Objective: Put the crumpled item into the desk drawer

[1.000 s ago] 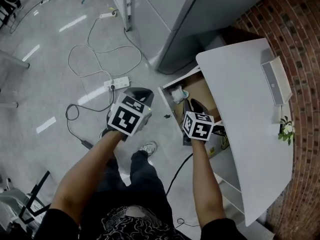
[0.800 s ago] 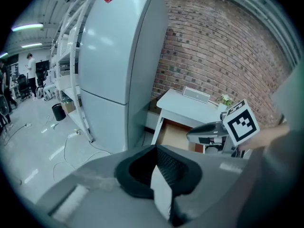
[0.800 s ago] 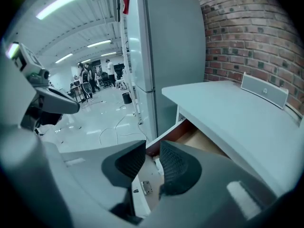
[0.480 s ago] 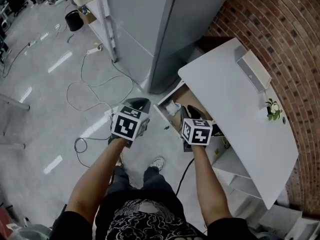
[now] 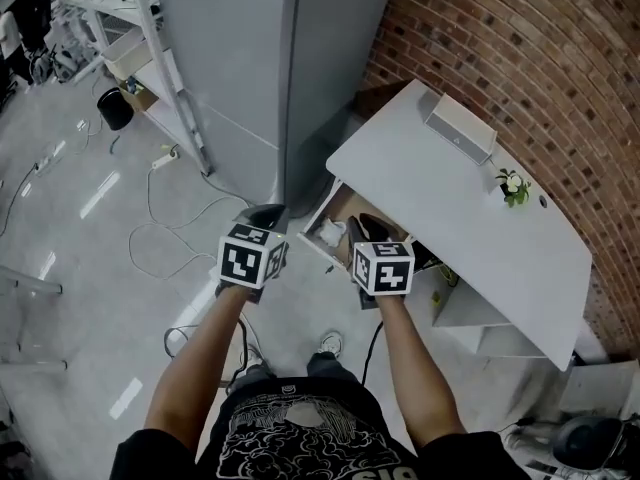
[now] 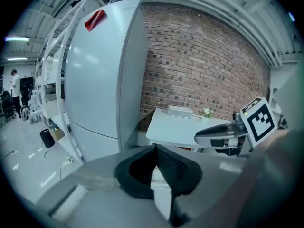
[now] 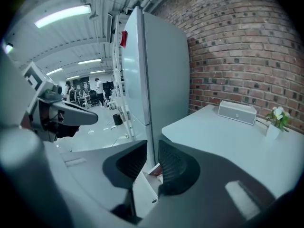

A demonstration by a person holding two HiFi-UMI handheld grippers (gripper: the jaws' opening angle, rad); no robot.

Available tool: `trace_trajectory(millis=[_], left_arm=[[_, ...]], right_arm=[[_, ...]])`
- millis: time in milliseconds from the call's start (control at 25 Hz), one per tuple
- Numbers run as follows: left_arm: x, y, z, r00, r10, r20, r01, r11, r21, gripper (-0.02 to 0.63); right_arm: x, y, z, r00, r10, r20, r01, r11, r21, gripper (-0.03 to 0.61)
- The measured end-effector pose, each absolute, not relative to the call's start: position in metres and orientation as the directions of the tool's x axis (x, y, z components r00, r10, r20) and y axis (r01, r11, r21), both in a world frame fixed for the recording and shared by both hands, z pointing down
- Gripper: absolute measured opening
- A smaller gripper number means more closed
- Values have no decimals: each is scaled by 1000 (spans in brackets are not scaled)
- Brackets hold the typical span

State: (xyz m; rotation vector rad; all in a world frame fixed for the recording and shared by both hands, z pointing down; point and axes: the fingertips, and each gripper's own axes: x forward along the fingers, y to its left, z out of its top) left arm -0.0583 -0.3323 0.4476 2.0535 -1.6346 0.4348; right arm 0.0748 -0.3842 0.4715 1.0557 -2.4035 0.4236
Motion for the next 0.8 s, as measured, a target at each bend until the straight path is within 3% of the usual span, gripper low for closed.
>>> trace_trajectory(millis=[800], left_arm=[[-70, -319, 380, 379, -835, 398, -924, -364, 118, 0]], right_arm=[[75, -332, 384, -504, -761, 409, -839, 543, -25, 29]])
